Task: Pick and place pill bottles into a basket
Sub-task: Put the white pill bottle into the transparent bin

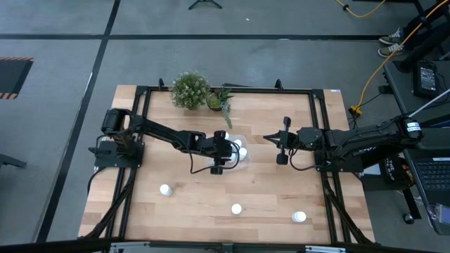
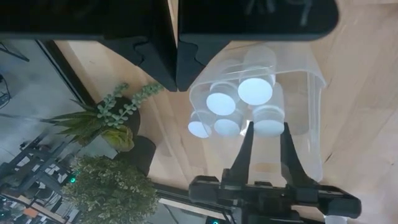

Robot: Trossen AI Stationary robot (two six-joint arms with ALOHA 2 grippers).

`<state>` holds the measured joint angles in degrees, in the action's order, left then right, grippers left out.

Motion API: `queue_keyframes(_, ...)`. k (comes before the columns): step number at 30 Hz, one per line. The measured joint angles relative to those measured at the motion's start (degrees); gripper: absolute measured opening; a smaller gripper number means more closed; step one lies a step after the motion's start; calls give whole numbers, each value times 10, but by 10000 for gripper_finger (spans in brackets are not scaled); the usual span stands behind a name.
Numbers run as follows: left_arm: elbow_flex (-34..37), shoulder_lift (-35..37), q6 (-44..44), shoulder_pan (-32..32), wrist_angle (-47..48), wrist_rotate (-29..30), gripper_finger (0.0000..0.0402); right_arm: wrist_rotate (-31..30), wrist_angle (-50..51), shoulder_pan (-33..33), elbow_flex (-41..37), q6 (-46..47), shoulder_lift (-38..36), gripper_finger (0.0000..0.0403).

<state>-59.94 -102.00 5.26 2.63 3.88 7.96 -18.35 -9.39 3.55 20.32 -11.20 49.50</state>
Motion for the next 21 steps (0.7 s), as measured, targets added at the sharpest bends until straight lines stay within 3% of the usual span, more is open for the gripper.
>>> queue_keyframes(9, 0, 0, 0, 0, -9, 12, 165, 0, 0, 0, 0, 0, 0, 5)
queue_keyframes(13, 0, 0, 0, 0, -10, 43, 178, 0, 0, 0, 0, 0, 0, 5)
queue_keyframes(21, 0, 0, 16, 3, -26, 45, 206, 0, 0, 0, 0, 0, 0, 5)
